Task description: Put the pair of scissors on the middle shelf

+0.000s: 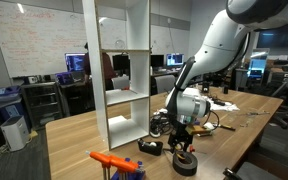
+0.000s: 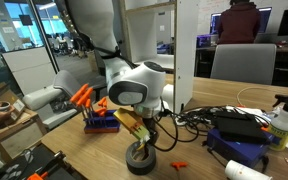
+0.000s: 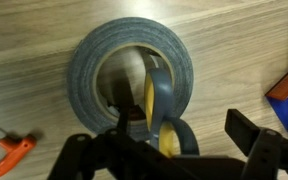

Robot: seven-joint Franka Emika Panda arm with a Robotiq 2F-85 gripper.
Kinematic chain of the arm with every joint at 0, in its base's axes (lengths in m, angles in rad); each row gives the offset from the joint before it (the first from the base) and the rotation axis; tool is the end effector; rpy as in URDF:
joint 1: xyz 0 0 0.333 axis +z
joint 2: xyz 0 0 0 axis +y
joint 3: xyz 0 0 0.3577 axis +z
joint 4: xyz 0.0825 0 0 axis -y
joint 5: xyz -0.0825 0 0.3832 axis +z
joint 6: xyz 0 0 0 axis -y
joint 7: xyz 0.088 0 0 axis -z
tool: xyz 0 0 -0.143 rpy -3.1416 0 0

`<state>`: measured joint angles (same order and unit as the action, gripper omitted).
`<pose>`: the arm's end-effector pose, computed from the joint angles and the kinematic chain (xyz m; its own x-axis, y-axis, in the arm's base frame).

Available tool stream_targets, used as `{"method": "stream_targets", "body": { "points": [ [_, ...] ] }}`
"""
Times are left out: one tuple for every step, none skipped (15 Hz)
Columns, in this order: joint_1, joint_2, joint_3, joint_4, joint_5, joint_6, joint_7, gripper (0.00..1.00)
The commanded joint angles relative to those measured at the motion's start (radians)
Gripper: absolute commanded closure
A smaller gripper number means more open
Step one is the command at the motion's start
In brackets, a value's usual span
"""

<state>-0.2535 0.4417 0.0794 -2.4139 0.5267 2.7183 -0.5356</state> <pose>0.4712 -0.0903 0.1226 0.9887 -0.1313 -0.0725 -0.1451 -0.9592 -0.2426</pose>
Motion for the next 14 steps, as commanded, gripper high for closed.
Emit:
{"method": "stream_targets", "body": {
  "points": [
    [-0.049,0.062,0.035,0.051,-0.037,0.026,0.003,0.34],
    [-0.057,0.07,0.039,0.058,-0.044,0.026,0.006,0.42],
    [-0.063,0.077,0.043,0.064,-0.051,0.027,0.009,0.5],
    [-0.069,0.08,0.046,0.067,-0.058,0.027,0.01,0.58],
    [-0.074,0.081,0.049,0.071,-0.065,0.026,0.011,0.65],
    [-0.077,0.081,0.05,0.073,-0.073,0.025,0.013,0.72],
    [-0.079,0.08,0.051,0.076,-0.08,0.022,0.016,0.8],
    [-0.08,0.079,0.051,0.076,-0.087,0.021,0.019,0.87],
    [-0.08,0.077,0.05,0.077,-0.093,0.019,0.021,0.96],
    [-0.081,0.071,0.051,0.075,-0.099,0.013,0.024,0.97],
    [-0.079,0.066,0.05,0.073,-0.106,0.01,0.03,0.98],
    [-0.074,0.056,0.047,0.068,-0.113,0.004,0.038,0.94],
    [-0.069,0.044,0.045,0.062,-0.121,-0.002,0.047,0.94],
    [-0.062,0.022,0.042,0.051,-0.13,-0.012,0.062,0.94]
  ]
}}
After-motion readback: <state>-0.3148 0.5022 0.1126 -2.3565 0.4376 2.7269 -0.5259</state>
